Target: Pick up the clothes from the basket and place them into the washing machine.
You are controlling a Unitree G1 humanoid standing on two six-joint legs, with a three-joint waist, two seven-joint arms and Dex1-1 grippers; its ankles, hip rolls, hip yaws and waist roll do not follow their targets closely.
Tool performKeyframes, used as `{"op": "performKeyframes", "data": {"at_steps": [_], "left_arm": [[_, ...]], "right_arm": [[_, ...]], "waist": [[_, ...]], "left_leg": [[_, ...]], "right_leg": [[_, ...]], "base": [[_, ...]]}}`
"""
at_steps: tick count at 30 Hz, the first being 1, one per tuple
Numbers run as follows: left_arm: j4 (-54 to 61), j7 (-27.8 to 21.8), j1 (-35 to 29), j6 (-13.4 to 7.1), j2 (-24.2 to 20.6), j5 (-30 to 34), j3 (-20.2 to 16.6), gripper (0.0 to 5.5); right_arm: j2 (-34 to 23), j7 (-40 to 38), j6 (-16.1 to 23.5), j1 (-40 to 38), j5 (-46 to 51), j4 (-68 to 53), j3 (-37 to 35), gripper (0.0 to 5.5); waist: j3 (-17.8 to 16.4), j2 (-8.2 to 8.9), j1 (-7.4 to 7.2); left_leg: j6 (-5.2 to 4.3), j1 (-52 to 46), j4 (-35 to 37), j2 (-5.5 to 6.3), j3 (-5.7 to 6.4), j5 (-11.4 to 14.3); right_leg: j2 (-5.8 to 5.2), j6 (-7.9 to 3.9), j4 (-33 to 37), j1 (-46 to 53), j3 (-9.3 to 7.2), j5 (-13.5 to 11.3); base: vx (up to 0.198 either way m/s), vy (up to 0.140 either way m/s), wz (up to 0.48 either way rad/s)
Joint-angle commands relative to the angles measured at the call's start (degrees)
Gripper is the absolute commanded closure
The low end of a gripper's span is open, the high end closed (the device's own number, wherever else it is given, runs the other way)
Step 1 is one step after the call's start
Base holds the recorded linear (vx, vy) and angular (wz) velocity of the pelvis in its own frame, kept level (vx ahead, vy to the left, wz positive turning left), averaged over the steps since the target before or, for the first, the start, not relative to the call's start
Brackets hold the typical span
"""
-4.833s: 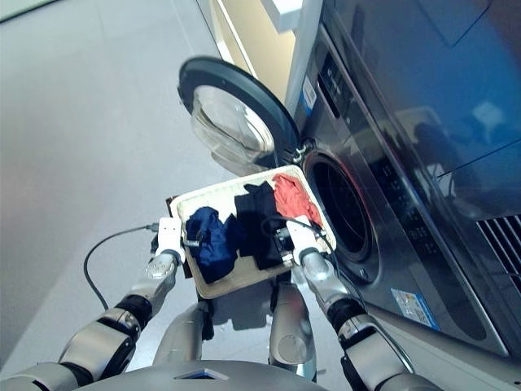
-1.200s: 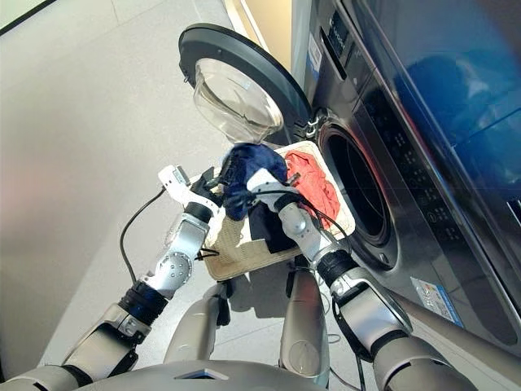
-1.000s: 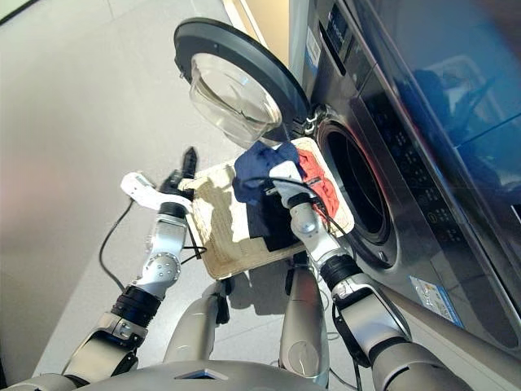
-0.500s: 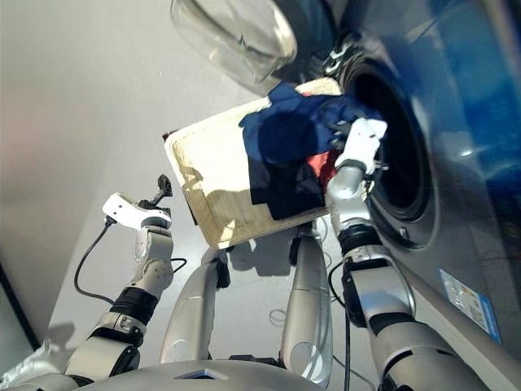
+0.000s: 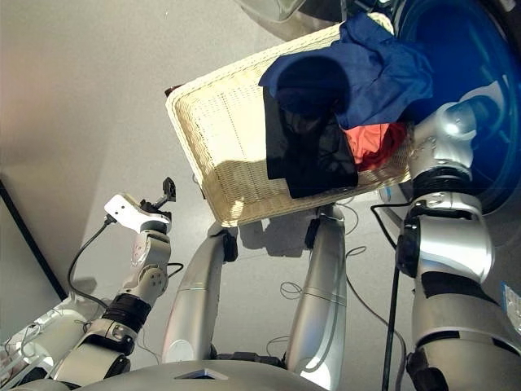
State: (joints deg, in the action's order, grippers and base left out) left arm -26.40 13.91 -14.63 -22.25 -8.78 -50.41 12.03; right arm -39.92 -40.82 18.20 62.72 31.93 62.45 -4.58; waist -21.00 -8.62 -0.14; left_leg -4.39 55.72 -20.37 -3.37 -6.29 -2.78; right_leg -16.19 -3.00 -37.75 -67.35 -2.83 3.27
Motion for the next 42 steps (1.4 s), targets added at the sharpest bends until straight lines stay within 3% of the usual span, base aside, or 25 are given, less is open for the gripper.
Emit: {"op": "performKeyframes", "data": {"at_steps": [1, 9, 20, 28, 33, 42], "left_arm": [[-0.84, -0.95, 1.29, -2.49, -2.44, 1.36, -1.11, 0.0], [-4.61, -3.77, -5.18, -1.13, -4.01, 6.12, -0.79, 0.0], [-10.61, -9.12, -18.42, 0.79, -3.5, 8.69, 6.23, 0.0], [-18.98, -11.53, -24.01, 3.3, -0.49, 7.77, 8.49, 0.0], [-24.78, -11.03, -27.84, 4.31, 1.66, 10.18, 8.94, 0.0], [-28.19, -9.26, -32.14, 4.86, 3.05, 11.38, 8.14, 0.0]], "right_arm": [[-2.69, 8.45, 4.19, -0.01, 4.9, -0.41, 5.05, 0.0], [8.23, 22.24, 5.32, -8.48, 5.06, -7.96, 12.2, 0.0], [15.68, 32.7, 3.33, -14.04, -3.53, -17.38, 23.83, 0.0], [17.37, 34.83, 1.46, -17.37, -15.59, -29.84, 32.44, 0.0], [20.44, 35.24, 1.33, -18.79, -18.49, -37.61, 33.25, 0.0], [22.5, 35.22, 1.0, -16.87, -19.82, -44.39, 34.16, 0.0]], "waist": [[3.24, 0.16, -1.75], [2.67, 2.38, -3.36], [2.48, 4.56, -5.26], [2.22, 5.28, -7.21], [1.42, 5.16, -9.3], [-0.66, 5.56, -11.65]], "left_leg": [[0.39, -2.32, -11.56, -2.89, 4.32, 10.34], [-0.63, -6.88, -7.24, -3.65, 4.1, 8.85], [-2.29, -15.97, 2.58, -4.57, 2.7, 5.58], [-2.23, -18.4, 2.52, -5.12, 1.07, 6.2], [-1.99, -17.55, 1.18, -5.88, -0.5, 7.33], [-1.53, -14.04, -1.85, -6.33, -1.5, 9.18]], "right_leg": [[-0.19, -5.0, 4.1, 2.02, 1.67, -5.79], [0.34, -5.08, 9.09, 7.33, 0.18, -7.28], [0.94, -6.18, 17.3, 14.27, -0.86, -10.1], [2.43, -6.13, 16.8, 14.25, 0.61, -9.89], [3.77, -6.01, 16.48, 11.71, 2.3, -9.89], [5.42, -5.64, 14.28, 7.02, 4.05, -9.63]], "base": [[0.0, 0.0, 0.0], [-0.009, -0.029, -0.044], [-0.004, -0.01, -0.021], [0.0, 0.0, 0.0], [0.013, 0.006, -0.182], [0.006, -0.003, -0.122]]}}
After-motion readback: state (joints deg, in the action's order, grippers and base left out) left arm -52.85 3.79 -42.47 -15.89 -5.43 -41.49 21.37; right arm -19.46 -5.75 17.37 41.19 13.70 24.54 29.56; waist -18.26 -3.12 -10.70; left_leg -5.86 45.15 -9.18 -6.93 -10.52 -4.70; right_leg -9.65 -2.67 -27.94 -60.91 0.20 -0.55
